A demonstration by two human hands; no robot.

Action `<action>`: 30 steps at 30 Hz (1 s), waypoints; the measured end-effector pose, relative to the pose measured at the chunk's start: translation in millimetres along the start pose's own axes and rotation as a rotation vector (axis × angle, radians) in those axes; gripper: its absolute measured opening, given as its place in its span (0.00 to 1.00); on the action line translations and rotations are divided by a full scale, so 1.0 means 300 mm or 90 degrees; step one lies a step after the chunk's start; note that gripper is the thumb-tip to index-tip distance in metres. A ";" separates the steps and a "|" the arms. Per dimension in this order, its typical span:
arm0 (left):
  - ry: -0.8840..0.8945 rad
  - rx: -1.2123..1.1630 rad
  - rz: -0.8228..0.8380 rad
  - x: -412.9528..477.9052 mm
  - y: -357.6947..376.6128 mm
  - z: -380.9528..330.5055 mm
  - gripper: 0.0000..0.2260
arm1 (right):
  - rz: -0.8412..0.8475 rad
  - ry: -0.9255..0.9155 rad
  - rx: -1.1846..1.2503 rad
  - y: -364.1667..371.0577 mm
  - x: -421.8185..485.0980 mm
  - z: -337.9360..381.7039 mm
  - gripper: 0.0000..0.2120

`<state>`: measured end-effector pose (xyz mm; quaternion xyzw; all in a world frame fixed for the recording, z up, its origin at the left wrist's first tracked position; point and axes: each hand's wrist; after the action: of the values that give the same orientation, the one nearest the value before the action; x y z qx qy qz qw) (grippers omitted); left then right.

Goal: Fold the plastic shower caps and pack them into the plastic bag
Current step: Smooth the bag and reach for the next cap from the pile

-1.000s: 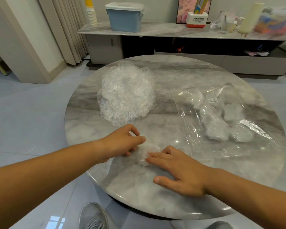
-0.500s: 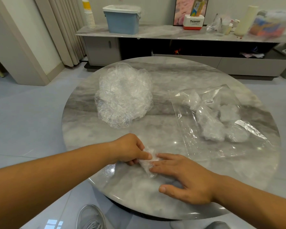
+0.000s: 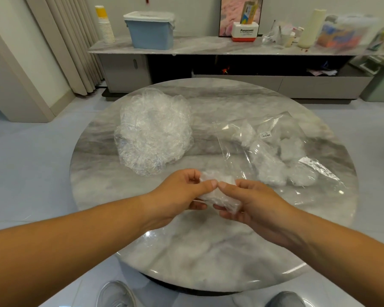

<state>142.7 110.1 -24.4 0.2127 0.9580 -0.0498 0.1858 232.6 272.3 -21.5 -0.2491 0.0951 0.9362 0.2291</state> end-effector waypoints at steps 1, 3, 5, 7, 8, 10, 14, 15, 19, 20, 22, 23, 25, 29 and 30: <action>-0.019 -0.020 -0.001 0.002 0.012 -0.001 0.06 | -0.011 -0.024 0.025 -0.009 0.000 0.001 0.12; -0.067 -0.051 0.002 0.006 0.042 -0.010 0.09 | -0.071 -0.101 0.038 -0.040 -0.002 0.008 0.14; -0.102 -0.052 0.025 0.009 0.078 -0.021 0.13 | -0.099 -0.201 -0.009 -0.087 -0.007 0.019 0.16; -0.122 -0.040 0.053 0.015 0.115 -0.024 0.18 | -0.071 -0.283 -0.075 -0.133 -0.013 0.033 0.14; -0.123 -0.032 0.067 0.017 0.136 -0.027 0.19 | -0.060 -0.308 -0.117 -0.157 -0.015 0.042 0.12; -0.094 -0.009 0.069 0.026 0.176 -0.035 0.16 | -0.075 -0.342 -0.200 -0.202 -0.013 0.061 0.11; 0.178 0.319 0.051 0.045 0.233 -0.040 0.17 | -0.221 -0.349 -0.175 -0.313 0.018 0.120 0.15; 0.282 0.456 0.075 0.052 0.242 -0.028 0.18 | -0.237 -0.330 -0.124 -0.338 0.030 0.136 0.14; 0.498 0.764 0.211 0.068 0.281 0.033 0.20 | -0.229 -0.225 0.019 -0.393 0.073 0.148 0.08; 0.504 0.803 0.228 0.065 0.297 0.044 0.21 | -0.218 -0.205 0.010 -0.403 0.085 0.136 0.10; 0.523 0.863 0.225 0.061 0.319 0.058 0.24 | -0.199 -0.176 -0.039 -0.416 0.102 0.104 0.16; 0.532 0.892 0.214 0.060 0.327 0.061 0.26 | -0.189 -0.165 -0.066 -0.424 0.109 0.089 0.18; 0.544 0.947 0.188 0.067 0.330 0.071 0.31 | -0.171 -0.147 -0.132 -0.446 0.119 0.058 0.23; 0.600 1.049 0.146 0.072 0.319 0.096 0.40 | -0.153 -0.138 -0.239 -0.481 0.121 0.024 0.29; 0.619 1.057 0.142 0.073 0.316 0.099 0.41 | -0.149 -0.140 -0.267 -0.487 0.117 0.022 0.31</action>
<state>174.6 199.0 -61.7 0.3634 0.5643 -0.5992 -0.4364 272.4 415.8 -43.1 -0.1975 -0.1558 0.9239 0.2885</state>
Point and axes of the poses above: each hand's wrist, its own x-axis towards the middle knuckle, its own y-axis out of the palm, z = x × y, and after that the axes turned 15 degrees about -z, right-handed
